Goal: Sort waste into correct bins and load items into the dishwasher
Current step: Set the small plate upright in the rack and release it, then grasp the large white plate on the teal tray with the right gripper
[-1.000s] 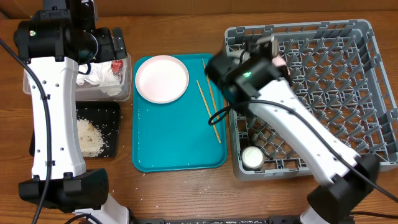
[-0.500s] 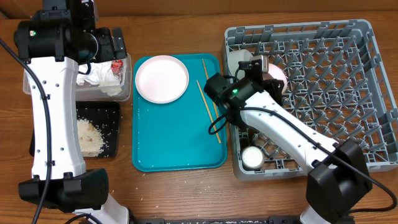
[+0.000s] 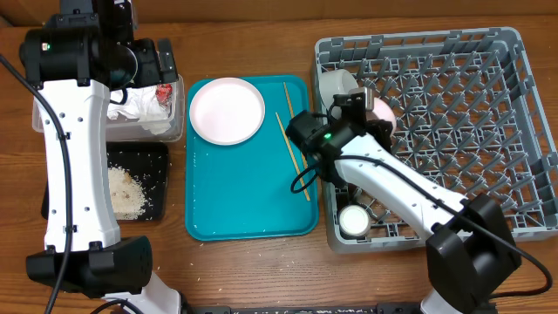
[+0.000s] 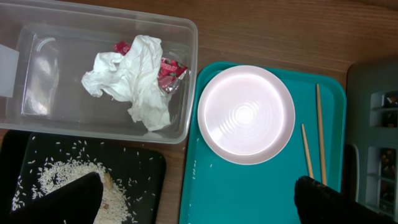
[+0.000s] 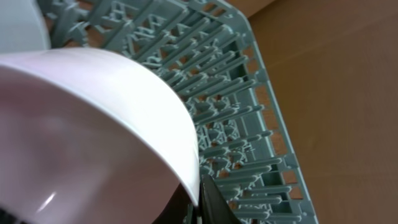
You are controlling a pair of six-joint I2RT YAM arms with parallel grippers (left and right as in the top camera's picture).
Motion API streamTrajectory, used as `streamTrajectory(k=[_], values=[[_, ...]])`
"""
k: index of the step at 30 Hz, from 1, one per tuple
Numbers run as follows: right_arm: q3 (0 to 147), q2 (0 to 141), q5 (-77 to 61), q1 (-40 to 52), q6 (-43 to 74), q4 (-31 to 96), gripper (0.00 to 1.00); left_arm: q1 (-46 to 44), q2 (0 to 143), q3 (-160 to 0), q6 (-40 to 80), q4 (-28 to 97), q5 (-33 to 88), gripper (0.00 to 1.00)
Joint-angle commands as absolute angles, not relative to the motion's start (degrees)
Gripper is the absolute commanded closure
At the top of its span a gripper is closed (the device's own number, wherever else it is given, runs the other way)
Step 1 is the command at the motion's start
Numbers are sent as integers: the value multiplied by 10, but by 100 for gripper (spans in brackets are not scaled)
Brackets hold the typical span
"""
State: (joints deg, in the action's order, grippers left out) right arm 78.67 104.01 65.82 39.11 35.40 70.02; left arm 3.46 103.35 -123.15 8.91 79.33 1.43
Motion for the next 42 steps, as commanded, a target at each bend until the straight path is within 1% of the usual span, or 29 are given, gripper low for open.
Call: streamTrajectory(k=[1,2,3,6,7,10,12,14,18,19,21,28,32,37,39,42], values=[[785,1033,602,418,360,708,96,34,1038,-1239,93,793,11,0],[787,1033,590,425,360,712,96,34,1038,-1239,93,793,11,0],[791,1033,576,433,360,715,89,34,1038,-1239,93,793,10,0],[806,1033,529,454,360,719,64,34,1038,-1239,93,793,11,0],[813,1033,512,460,360,721,58,34,1038,-1239,93,793,11,0],[848,1033,452,476,360,735,31,34,1038,-1239,93,793,10,0],[883,1033,414,477,347,748,19,34,1038,-1239,93,793,11,0],[914,1033,391,477,333,758,11,34,1038,-1239,93,793,11,0],[987,1033,332,475,287,754,2,34,1038,-1239,93,793,11,0],[999,1033,313,475,278,746,0,34,1038,-1239,93,793,10,0],[1017,1033,274,475,255,714,0,34,1038,-1239,93,793,10,0],[974,1050,220,449,250,455,0,34,1038,-1239,93,793,11,0],[961,1093,147,420,254,353,14,34,1038,-1239,93,793,11,0],[962,1152,34,385,272,292,20,34,1038,-1239,93,793,11,0],[968,1173,-5,375,275,288,25,34,1038,-1239,93,793,11,0],[981,1202,-33,366,274,291,28,34,1038,-1239,93,793,11,0]])
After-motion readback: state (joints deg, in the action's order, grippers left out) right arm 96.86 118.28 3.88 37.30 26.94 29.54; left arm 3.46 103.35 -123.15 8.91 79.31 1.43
